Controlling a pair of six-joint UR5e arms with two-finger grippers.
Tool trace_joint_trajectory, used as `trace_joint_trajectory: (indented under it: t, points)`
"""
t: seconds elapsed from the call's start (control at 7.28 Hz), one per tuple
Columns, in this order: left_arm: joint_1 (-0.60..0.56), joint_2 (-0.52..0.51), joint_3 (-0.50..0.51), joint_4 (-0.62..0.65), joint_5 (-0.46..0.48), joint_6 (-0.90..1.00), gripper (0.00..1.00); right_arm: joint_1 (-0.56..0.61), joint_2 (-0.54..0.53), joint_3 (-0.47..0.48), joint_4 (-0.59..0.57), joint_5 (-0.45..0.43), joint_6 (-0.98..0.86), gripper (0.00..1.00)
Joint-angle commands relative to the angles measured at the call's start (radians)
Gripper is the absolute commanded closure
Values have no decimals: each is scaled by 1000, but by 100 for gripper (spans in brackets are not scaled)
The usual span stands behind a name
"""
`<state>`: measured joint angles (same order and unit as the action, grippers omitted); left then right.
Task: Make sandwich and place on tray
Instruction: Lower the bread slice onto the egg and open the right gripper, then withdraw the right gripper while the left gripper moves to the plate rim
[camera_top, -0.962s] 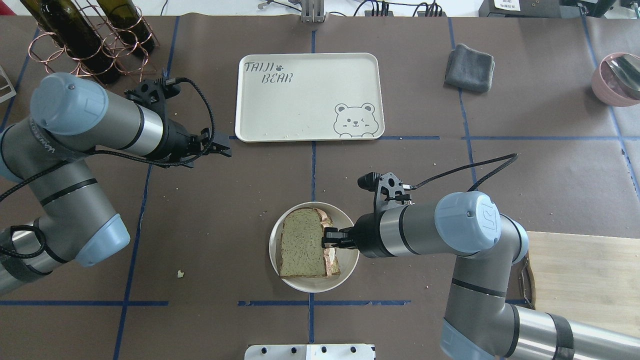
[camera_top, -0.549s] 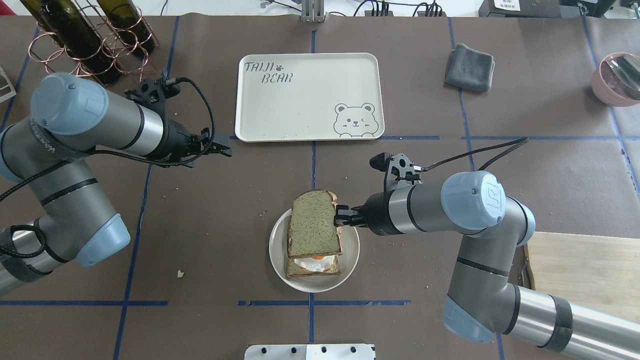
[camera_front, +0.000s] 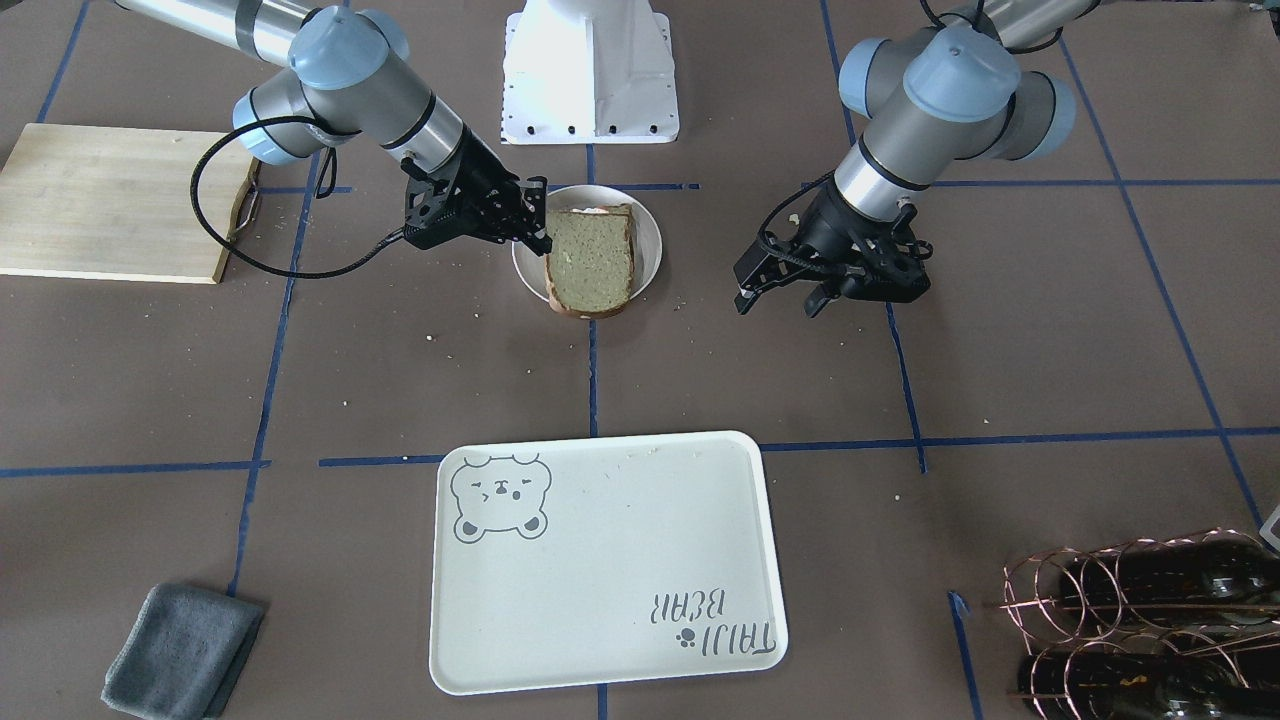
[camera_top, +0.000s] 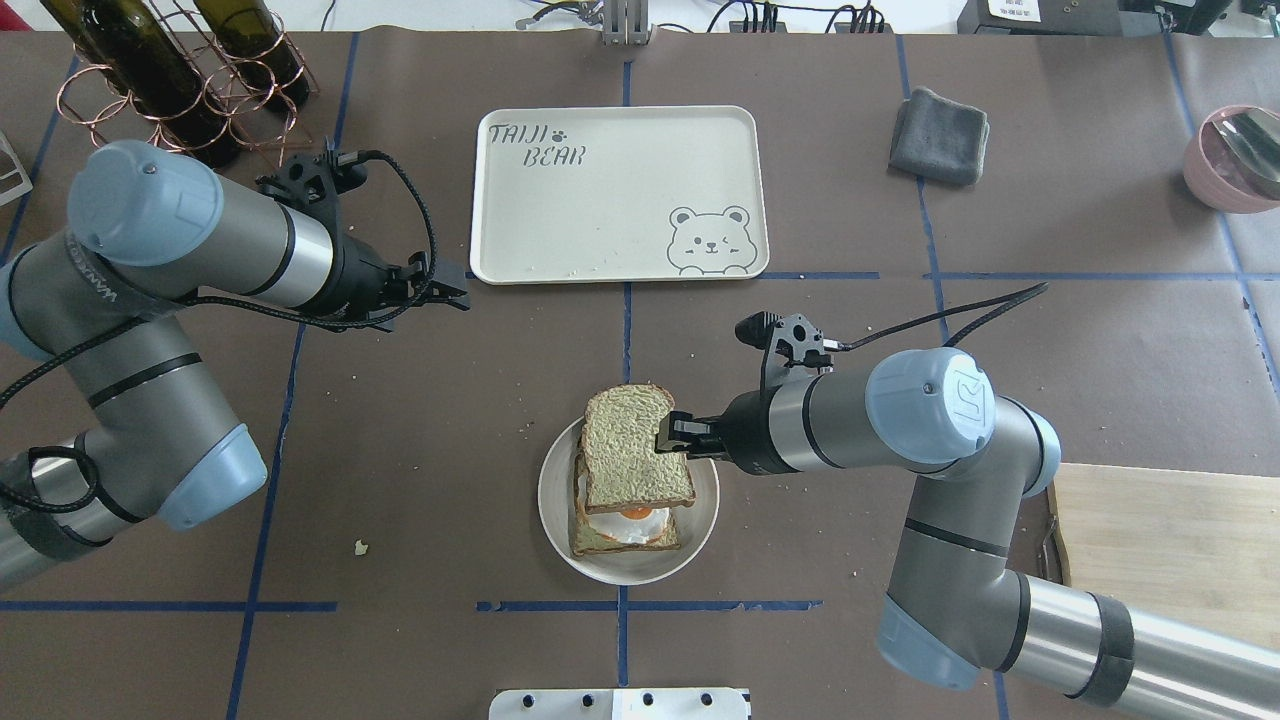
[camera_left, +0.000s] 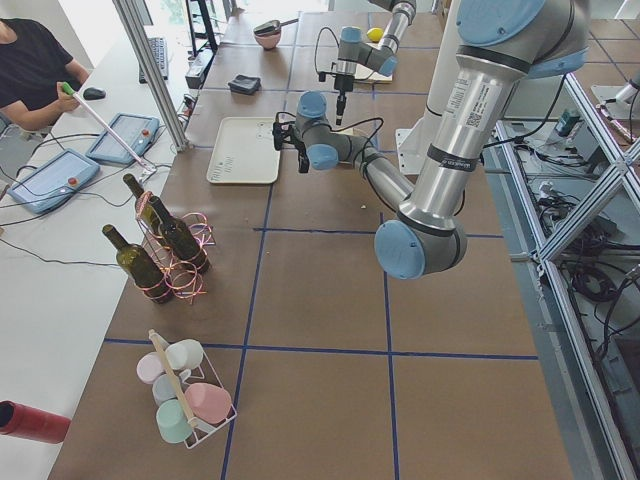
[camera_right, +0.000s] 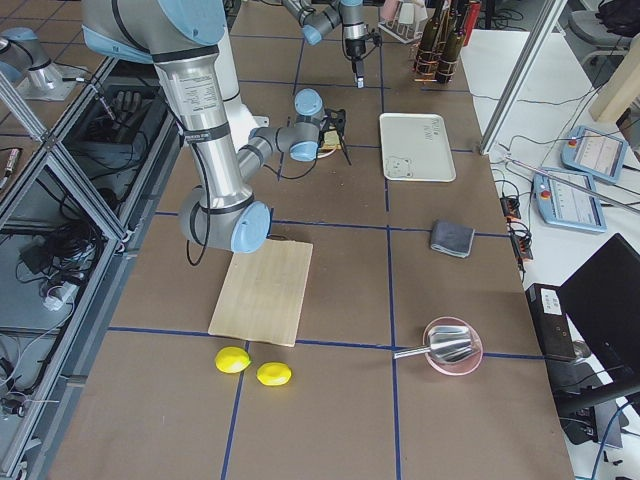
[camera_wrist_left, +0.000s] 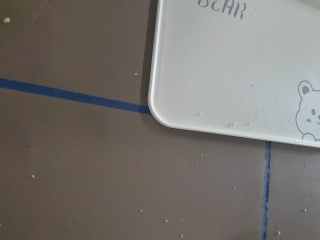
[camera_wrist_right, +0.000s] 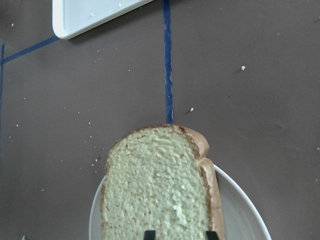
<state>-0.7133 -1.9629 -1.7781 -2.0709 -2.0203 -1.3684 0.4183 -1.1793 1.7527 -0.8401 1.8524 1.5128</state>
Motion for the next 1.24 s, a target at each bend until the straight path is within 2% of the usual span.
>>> trace_joint_trajectory:
  t: [0.0, 0.14, 0.27, 0.41, 0.55, 0.69, 0.82, 0.96, 1.1]
  points:
    - [0, -1, -6, 0, 0, -3, 0, 5, 3, 68, -142, 8, 3, 0]
    - [0, -1, -15, 3, 5, -47, 0, 40, 27, 135, -327, 36, -11, 0]
    - [17, 4, -32, 8, 9, -99, 0, 100, 58, 187, -520, 101, -37, 0]
    - [82, 4, -47, 33, 59, -130, 0, 143, 64, 206, -653, 128, -127, 0]
    - [165, -25, -63, 148, 143, -142, 3, 178, 63, 209, -768, 131, -260, 0]
    - [214, -69, -69, 241, 199, -144, 3, 213, 56, 208, -842, 131, -375, 0]
    - [289, -68, -60, 244, 259, -194, 11, 253, 37, 208, -855, 134, -455, 0]
    - [351, -74, -51, 242, 287, -248, 27, 290, 6, 206, -852, 154, -509, 0]
    - [363, -73, -46, 239, 287, -248, 39, 345, -20, 206, -849, 206, -584, 0]
